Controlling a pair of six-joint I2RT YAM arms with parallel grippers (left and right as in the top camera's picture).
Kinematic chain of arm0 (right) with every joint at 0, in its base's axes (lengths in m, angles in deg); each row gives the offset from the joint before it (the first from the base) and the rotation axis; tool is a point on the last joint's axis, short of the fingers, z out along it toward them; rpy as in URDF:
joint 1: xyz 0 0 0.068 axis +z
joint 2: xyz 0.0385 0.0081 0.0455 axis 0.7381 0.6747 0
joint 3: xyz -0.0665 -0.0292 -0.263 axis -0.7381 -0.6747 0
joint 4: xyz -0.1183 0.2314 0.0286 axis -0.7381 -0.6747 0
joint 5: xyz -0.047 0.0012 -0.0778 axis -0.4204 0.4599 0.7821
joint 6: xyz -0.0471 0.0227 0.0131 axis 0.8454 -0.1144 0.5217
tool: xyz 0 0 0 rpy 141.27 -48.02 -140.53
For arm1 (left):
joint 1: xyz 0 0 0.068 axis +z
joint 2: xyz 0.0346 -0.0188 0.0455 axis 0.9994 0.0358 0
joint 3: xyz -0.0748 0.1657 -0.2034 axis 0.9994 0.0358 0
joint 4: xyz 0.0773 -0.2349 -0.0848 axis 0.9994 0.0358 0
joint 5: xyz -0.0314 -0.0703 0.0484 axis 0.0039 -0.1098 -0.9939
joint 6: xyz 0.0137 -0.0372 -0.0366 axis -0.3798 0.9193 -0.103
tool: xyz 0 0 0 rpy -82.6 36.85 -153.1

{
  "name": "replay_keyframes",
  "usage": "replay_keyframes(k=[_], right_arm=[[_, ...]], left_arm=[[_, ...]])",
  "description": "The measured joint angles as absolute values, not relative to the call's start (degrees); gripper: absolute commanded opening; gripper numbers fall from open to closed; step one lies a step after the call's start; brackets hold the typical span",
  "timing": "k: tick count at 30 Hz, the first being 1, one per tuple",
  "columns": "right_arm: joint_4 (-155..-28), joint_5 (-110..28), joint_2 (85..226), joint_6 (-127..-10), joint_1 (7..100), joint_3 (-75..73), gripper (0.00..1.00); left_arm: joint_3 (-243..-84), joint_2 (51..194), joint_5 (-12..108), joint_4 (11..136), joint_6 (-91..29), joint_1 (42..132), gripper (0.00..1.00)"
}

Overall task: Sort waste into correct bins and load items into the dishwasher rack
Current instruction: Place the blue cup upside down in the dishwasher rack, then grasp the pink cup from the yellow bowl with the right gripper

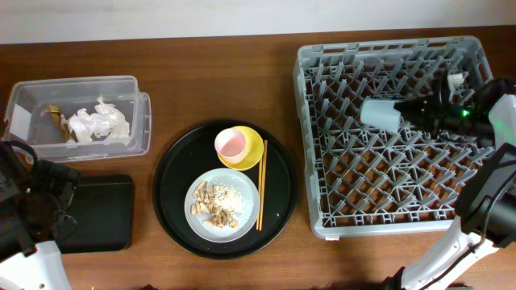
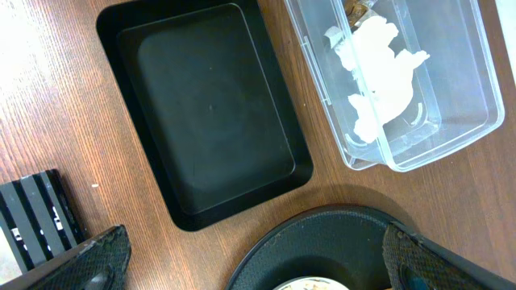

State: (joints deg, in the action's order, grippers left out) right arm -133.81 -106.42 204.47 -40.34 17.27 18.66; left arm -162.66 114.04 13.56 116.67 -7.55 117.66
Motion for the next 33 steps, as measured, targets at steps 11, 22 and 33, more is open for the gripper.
replay_keyframes(k=[11, 22, 33], right_arm=[[-133.5, -101.2, 204.1, -40.7, 15.9, 14.4, 0.14], [-147.0, -86.1, 195.1, -40.6, 7.1, 24.2, 0.19], [-149.7, -65.7, 172.3, -46.5, 51.9, 25.2, 0.70]], left_arm=[[-162.7, 114.0, 13.6, 116.7, -7.5, 117.7, 0.99], [-162.7, 114.0, 13.6, 116.6, -7.5, 117.7, 0.99], [-162.7, 114.0, 13.6, 116.7, -7.5, 117.7, 0.99]])
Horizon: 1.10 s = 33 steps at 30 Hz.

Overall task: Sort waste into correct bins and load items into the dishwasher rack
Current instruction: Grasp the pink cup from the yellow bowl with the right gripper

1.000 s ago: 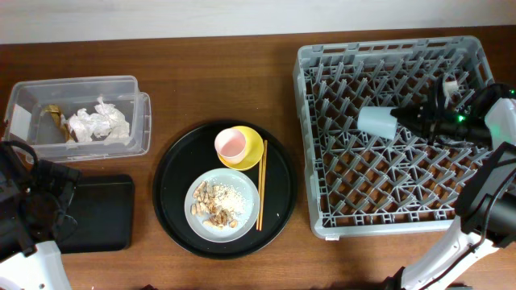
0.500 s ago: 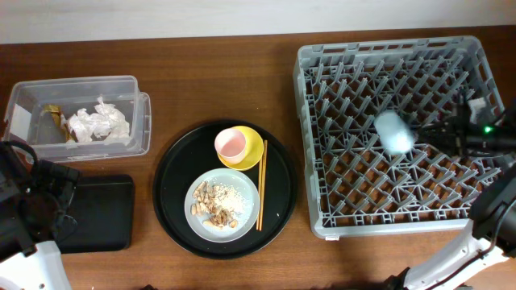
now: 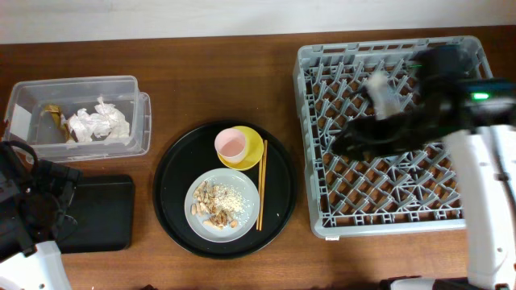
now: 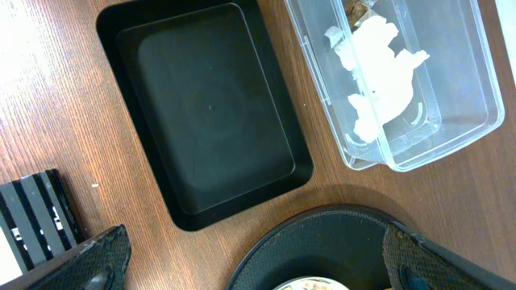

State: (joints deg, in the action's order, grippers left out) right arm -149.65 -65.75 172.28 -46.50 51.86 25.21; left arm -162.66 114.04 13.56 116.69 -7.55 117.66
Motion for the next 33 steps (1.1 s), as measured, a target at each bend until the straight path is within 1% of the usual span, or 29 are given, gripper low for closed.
replay_keyframes(k=[1, 2, 3, 4, 6, 9, 12, 13, 16, 20, 21, 22, 24, 25, 28, 30, 31, 33], right_arm=[[-148.8, -62.9, 172.6, -48.7, 54.8, 25.1, 0.64], [-145.7, -58.8, 173.9, -52.6, 60.3, 25.0, 0.55], [-143.6, -56.9, 175.3, -55.3, 64.8, 24.5, 0.50], [-141.8, -55.7, 176.3, -57.0, 67.5, 23.9, 0.49], [-133.5, -53.6, 180.6, -61.1, 75.4, 23.4, 0.48], [-120.0, -50.9, 185.2, -63.0, 84.8, 23.0, 0.49], [-107.6, -41.6, 191.3, -63.5, 93.1, 22.9, 0.48], [-106.4, -39.9, 193.5, -63.5, 94.4, 22.9, 0.48], [-101.2, -35.4, 200.4, -62.2, 96.0, 22.8, 0.47], [-100.5, -30.5, 205.7, -59.9, 96.0, 22.8, 0.46], [-100.5, -29.5, 205.7, -59.1, 96.0, 22.8, 0.41], [-100.5, -28.4, 205.7, -58.0, 96.0, 22.8, 0.28], [-101.1, -27.5, 205.7, -56.9, 96.0, 22.8, 0.14], [-101.4, -27.2, 205.7, -56.9, 96.0, 22.8, 0.04], [-102.9, -26.6, 205.7, -57.8, 96.0, 23.2, 0.04], [-106.9, -26.5, 205.7, -58.5, 95.9, 26.2, 0.04], [-109.3, -26.0, 205.5, -58.7, 95.8, 29.6, 0.04], [-118.6, -25.6, 204.7, -59.8, 94.3, 40.0, 0.04]], left_arm=[[-162.7, 114.0, 13.6, 116.7, -7.5, 117.7, 0.99], [-162.7, 114.0, 13.6, 116.7, -7.5, 117.7, 0.99], [-162.7, 114.0, 13.6, 116.7, -7.5, 117.7, 0.99], [-162.7, 114.0, 13.6, 116.7, -7.5, 117.7, 0.99], [-162.7, 114.0, 13.6, 116.7, -7.5, 117.7, 0.99], [-162.7, 114.0, 13.6, 116.7, -7.5, 117.7, 0.99], [-162.7, 114.0, 13.6, 116.7, -7.5, 117.7, 0.99], [-162.7, 114.0, 13.6, 116.7, -7.5, 117.7, 0.99], [-162.7, 114.0, 13.6, 116.7, -7.5, 117.7, 0.99], [-162.7, 114.0, 13.6, 116.7, -7.5, 117.7, 0.99], [-162.7, 114.0, 13.6, 116.7, -7.5, 117.7, 0.99], [-162.7, 114.0, 13.6, 116.7, -7.5, 117.7, 0.99], [-162.7, 114.0, 13.6, 116.7, -7.5, 117.7, 0.99], [-162.7, 114.0, 13.6, 116.7, -7.5, 117.7, 0.99], [-162.7, 114.0, 13.6, 116.7, -7.5, 117.7, 0.99], [-162.7, 114.0, 13.6, 116.7, -7.5, 117.7, 0.99], [-162.7, 114.0, 13.6, 116.7, -7.5, 117.7, 0.99], [-162.7, 114.0, 13.6, 116.7, -7.5, 117.7, 0.99]])
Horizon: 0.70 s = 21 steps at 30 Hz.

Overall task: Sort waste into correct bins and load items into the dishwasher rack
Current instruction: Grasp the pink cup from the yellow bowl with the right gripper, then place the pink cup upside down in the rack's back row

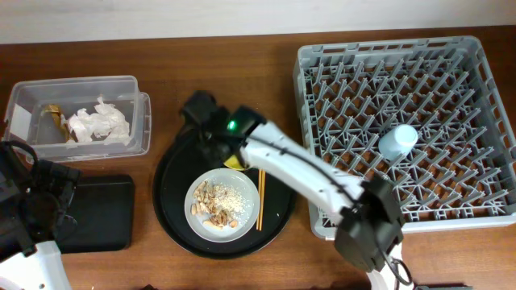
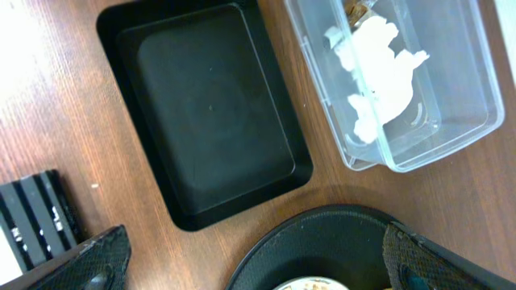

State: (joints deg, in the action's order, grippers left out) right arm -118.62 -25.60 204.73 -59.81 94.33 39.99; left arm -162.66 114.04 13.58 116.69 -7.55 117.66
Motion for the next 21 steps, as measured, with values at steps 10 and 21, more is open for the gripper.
replay_keyframes(k=[10, 21], right_arm=[[-133.9, -76.1, 201.4, -57.1, 42.0, 60.8, 0.04], [-104.6, -107.9, 203.8, -59.7, 26.7, 23.6, 0.04]], left_arm=[[-162.7, 114.0, 13.6, 116.7, -7.5, 117.7, 0.99], [-162.7, 114.0, 13.6, 116.7, -7.5, 117.7, 0.99]])
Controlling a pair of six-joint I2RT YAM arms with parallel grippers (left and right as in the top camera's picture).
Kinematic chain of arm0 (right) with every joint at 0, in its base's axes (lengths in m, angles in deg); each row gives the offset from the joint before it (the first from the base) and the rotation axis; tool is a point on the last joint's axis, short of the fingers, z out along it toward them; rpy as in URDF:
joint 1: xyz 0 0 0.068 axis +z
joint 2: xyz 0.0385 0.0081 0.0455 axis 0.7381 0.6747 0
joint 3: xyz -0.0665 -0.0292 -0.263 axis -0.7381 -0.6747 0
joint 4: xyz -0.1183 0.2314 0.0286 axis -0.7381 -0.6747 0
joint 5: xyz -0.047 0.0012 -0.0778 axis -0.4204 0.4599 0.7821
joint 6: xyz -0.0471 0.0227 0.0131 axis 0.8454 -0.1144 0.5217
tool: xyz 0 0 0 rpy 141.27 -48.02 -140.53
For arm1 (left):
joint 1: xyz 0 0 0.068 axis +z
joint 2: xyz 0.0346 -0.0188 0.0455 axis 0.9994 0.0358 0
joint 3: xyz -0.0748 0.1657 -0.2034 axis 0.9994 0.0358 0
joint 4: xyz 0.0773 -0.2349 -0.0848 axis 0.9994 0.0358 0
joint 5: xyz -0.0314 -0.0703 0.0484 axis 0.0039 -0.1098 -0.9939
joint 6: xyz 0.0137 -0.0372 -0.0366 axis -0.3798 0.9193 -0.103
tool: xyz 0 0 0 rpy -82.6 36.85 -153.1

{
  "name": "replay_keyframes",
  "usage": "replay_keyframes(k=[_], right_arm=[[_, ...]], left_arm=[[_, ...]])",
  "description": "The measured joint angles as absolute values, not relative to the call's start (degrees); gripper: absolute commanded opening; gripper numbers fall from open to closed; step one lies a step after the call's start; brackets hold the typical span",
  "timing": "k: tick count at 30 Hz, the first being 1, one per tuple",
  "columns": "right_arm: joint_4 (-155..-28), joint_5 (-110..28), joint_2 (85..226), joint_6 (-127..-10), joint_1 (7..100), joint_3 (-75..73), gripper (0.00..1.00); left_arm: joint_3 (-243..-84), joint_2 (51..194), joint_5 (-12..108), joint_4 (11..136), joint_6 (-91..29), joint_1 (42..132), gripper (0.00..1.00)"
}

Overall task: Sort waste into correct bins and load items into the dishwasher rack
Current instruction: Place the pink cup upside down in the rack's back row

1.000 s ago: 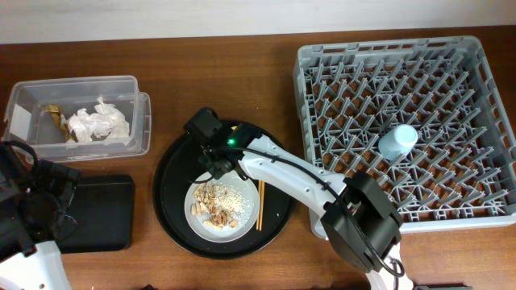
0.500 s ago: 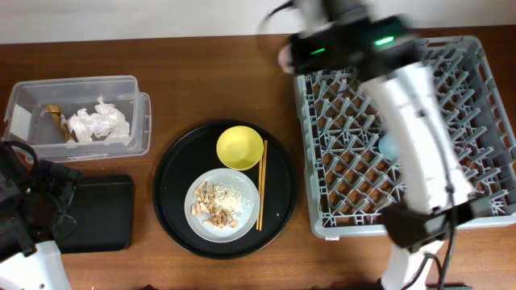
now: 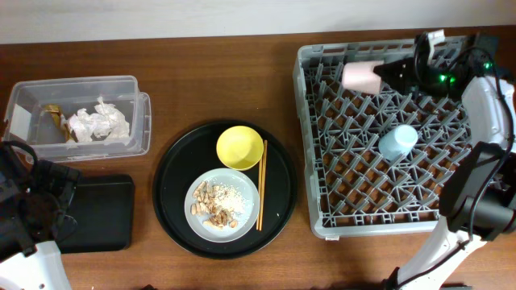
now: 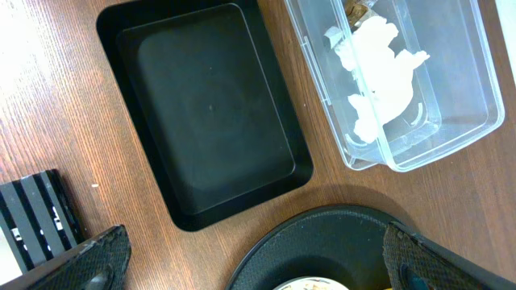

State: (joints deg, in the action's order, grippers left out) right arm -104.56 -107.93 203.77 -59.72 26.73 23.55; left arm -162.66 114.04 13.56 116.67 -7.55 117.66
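A pink cup [image 3: 359,76] lies on its side over the back left rows of the grey dishwasher rack [image 3: 322,217], and my right gripper [image 3: 393,74] is shut on its rim. Further right in the rack sits a pale blue cup [image 3: 398,142]. The round black tray [image 3: 169,193] carries a yellow bowl [image 3: 239,147], a grey plate of food scraps [image 3: 225,204] and a pair of chopsticks [image 3: 261,196]. My left gripper [image 4: 262,272] hangs open over the tray's left rim, with nothing between its fingers [image 4: 101,256].
A clear plastic bin [image 3: 137,129] holding crumpled paper [image 4: 379,76] and a brown scrap stands at the back left. In front of it is a black rectangular bin [image 4: 205,113]. A black ribbed block [image 4: 36,213] lies at the left of the wrist view.
My right gripper was over the tray at the pink cup in the yellow bowl. It now holds that cup over the back of the rack, and the bowl is bare. The left arm has not moved.
My right gripper first held the pale blue cup over the rack's right side, then was over the rack's middle with it. Then the blue cup lay in the rack and the gripper was at the pink cup on the tray. Now the pink cup is at the rack.
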Motion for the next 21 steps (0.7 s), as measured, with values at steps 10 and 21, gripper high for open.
replay_keyframes(k=[10, 21], right_arm=[[-103.5, -104.4, 203.8, -65.2, 23.1, 19.9, 0.04], [-100.7, -105.3, 207.8, -66.9, 23.9, 20.0, 0.16]], left_arm=[[-162.7, 114.0, 13.6, 116.7, -7.5, 117.7, 0.99], [-162.7, 114.0, 13.6, 116.7, -7.5, 117.7, 0.99]])
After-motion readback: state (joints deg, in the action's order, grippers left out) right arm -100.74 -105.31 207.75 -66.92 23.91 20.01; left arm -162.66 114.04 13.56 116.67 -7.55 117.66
